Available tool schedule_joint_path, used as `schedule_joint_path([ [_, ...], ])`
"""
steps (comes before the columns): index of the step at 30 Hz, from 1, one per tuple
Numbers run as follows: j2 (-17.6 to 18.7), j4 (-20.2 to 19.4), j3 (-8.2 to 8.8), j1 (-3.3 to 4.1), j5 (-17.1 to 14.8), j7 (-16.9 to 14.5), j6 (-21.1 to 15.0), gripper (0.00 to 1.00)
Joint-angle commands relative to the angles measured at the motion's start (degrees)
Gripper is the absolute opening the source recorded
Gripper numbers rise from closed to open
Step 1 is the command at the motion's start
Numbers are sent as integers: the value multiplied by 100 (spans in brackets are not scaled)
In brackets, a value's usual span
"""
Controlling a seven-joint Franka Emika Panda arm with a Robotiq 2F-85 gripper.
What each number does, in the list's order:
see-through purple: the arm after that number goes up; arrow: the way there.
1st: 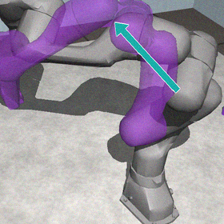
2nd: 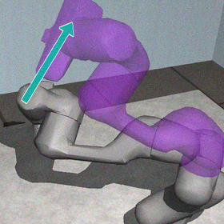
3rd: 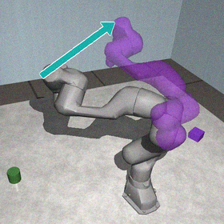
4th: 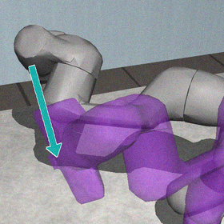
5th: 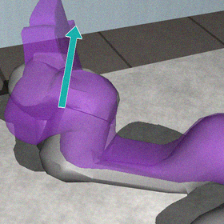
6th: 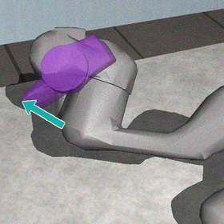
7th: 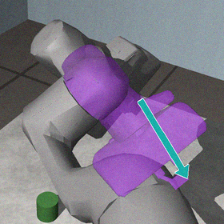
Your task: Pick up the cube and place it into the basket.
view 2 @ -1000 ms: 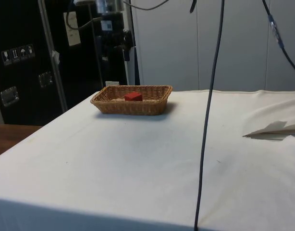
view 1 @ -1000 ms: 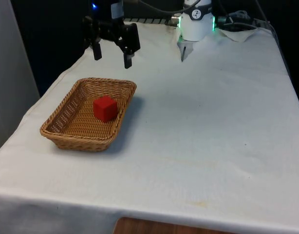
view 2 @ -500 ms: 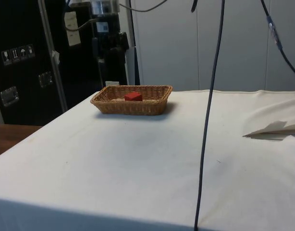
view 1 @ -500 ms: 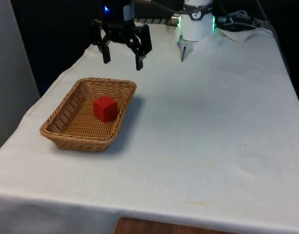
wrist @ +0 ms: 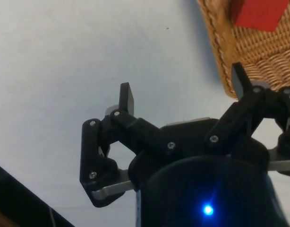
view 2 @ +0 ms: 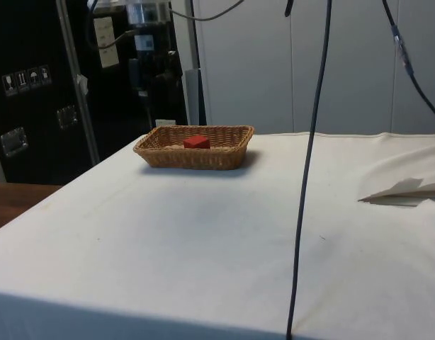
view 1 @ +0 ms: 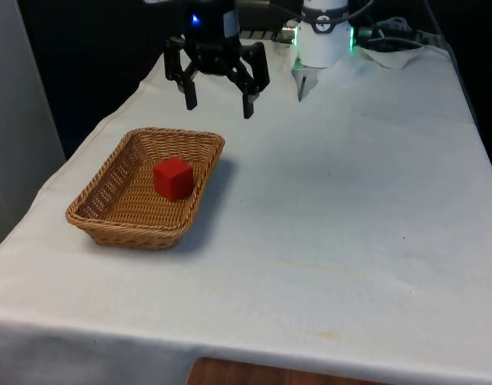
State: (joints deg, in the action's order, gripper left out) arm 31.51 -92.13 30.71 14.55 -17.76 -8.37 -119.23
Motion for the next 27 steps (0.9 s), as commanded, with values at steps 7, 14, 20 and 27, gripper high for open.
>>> schedule_joint_path([
  [7,-52,-34,-120,46,40,-109,11,100],
  [14,-63,-29,-229,57,46,-201,11,100],
  [20,-69,-29,-327,63,52,-281,6,100],
  [27,-80,-29,-441,74,46,-395,6,100],
])
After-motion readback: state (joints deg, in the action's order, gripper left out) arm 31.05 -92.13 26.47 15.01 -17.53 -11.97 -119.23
